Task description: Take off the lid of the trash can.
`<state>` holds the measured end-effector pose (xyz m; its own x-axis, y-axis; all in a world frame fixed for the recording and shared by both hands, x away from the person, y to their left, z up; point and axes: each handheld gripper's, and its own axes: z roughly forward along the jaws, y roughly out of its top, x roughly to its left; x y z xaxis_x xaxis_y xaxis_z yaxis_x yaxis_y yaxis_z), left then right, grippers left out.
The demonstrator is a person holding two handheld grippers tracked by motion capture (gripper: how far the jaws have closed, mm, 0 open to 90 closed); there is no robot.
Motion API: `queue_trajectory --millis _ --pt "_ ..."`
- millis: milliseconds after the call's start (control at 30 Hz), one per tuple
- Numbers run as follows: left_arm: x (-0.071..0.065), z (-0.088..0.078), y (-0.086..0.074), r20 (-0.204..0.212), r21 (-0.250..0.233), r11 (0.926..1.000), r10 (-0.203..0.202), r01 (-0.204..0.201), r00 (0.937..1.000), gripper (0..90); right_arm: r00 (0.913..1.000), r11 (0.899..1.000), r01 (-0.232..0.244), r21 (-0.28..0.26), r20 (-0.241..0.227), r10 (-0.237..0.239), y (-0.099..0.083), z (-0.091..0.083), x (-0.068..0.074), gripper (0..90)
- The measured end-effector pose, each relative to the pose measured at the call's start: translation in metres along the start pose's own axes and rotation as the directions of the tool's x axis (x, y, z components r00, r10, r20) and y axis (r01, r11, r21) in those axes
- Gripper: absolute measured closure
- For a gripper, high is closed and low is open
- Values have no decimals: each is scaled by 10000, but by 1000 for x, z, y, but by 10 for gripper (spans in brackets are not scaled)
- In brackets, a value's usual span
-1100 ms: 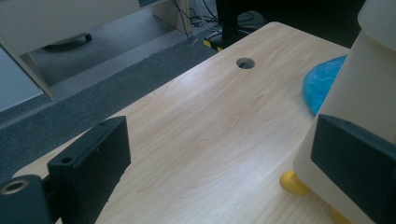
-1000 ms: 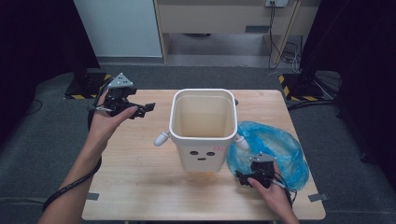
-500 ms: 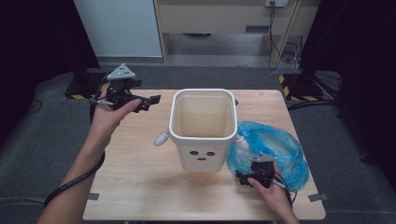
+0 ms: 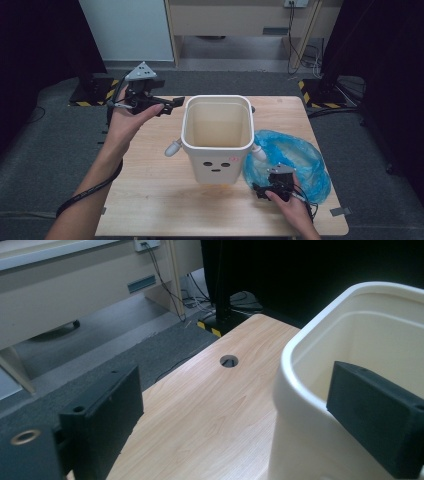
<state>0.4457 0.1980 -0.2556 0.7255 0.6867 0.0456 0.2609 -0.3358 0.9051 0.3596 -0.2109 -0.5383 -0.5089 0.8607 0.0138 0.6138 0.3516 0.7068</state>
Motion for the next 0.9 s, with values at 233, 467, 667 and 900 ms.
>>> queue_trajectory --millis 233,467,667,900 --pt "-12 15 4 228 -164 9999 17 -14 9997 169 10000 10000 14 -2 -16 -14 0 0 0 13" --pt "-21 28 1 321 -127 9999 107 -103 9994 273 10000 10000 35 -4 -28 -35 0 0 -1 13" --pt "-25 32 -3 238 -226 9997 108 -102 9997 382 10000 10000 73 -6 -26 -73 0 0 -1 13" --pt "-27 35 -7 301 -145 9999 14 -10 9995 493 10000 10000 84 -8 -29 -84 -1 -1 -1 13"
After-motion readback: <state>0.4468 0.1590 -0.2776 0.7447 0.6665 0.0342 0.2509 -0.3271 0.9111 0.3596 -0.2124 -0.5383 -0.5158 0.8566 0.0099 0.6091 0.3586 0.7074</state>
